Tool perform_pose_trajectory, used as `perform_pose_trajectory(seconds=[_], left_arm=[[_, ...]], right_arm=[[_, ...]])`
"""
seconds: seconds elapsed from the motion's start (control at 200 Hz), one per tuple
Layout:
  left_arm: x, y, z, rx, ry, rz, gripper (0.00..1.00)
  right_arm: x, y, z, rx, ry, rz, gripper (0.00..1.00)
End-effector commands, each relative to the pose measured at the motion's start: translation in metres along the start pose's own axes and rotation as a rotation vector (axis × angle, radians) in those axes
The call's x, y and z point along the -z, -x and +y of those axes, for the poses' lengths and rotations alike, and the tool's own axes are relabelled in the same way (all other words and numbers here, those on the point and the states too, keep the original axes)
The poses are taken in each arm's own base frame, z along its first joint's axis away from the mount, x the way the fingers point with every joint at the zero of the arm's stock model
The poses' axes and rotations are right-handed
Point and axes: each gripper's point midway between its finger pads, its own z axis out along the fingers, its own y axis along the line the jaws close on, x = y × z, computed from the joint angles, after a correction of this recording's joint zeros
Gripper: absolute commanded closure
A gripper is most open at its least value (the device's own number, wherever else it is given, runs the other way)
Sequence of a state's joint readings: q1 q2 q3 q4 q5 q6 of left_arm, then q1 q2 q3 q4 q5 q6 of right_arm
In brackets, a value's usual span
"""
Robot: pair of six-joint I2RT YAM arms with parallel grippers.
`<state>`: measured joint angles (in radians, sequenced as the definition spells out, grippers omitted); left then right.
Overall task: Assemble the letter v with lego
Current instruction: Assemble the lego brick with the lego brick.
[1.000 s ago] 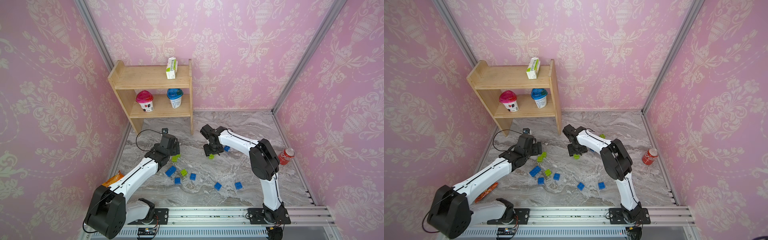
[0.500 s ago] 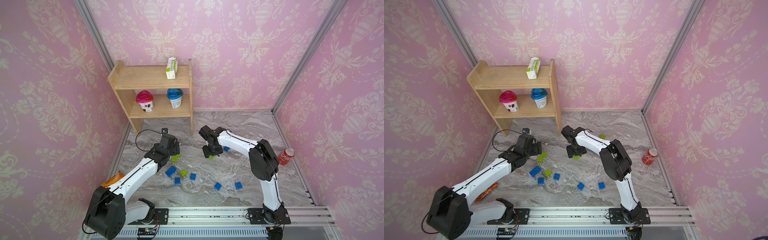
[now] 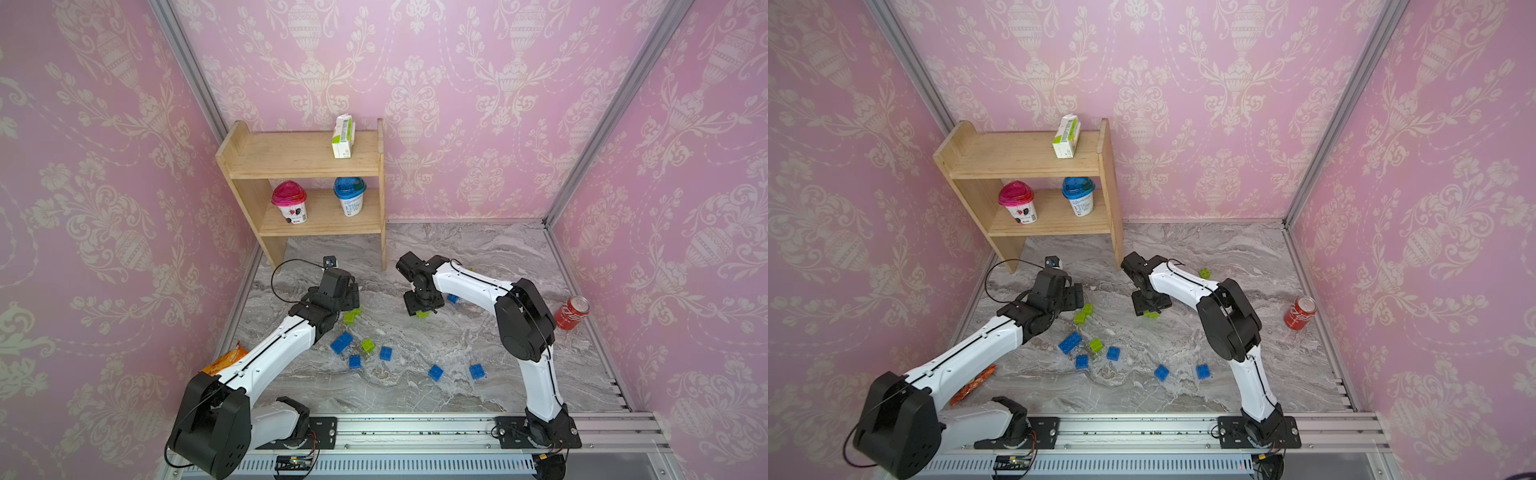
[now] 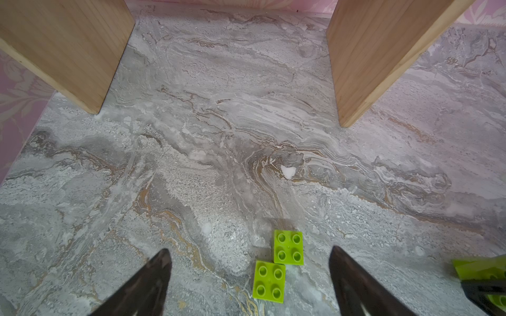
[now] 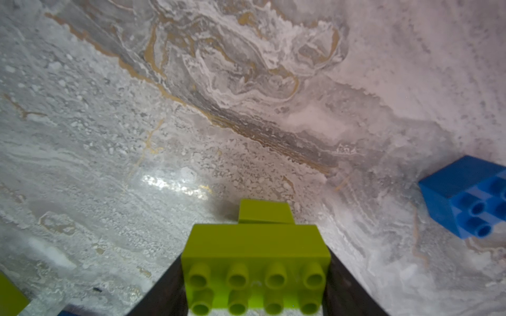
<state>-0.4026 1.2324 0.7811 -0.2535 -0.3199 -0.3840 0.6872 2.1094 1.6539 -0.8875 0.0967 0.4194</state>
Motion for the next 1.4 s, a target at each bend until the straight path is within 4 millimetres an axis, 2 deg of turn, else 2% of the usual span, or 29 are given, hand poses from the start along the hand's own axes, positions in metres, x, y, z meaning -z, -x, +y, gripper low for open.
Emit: perform_pose_trajectory(seconds=[0.0, 0.425, 0.6, 0.786, 1.056, 1.191, 1.391], left_arm=[[0.002, 0.004, -0.006, 0.005, -0.024, -0.001, 0.09], [0.002, 0.004, -0.005, -0.003, -0.021, -0.002, 0.09], [0.002, 0.006, -0.007, 0.003, -0.026, -0.003, 0.09], [0.004, 0.008, -0.007, -0.002, -0.024, -0.008, 0.09], [0.002, 0.009, -0.010, 0.001, -0.037, -0.005, 0.09], [0.004, 0.011, -0.009, 0.000, -0.035, -0.011, 0.09], [0.002, 0.010, -0.012, 0.011, -0.045, -0.008, 0.09]], right_arm=[[-0.031, -0.022, -0.007, -0.047, -0.055, 0.058, 0.89], [-0.042, -0.030, -0.021, -0.028, 0.005, 0.076, 0.87], [-0.040, -0.035, -0.018, -0.006, 0.018, 0.109, 0.87], [-0.032, -0.037, -0.033, 0.009, -0.050, 0.110, 0.87], [-0.027, -0.040, -0.031, 0.033, -0.057, 0.128, 0.87], [-0.022, -0.040, -0.040, 0.057, -0.097, 0.124, 0.87], [-0.029, -0.036, -0.029, 0.050, -0.061, 0.112, 0.87]])
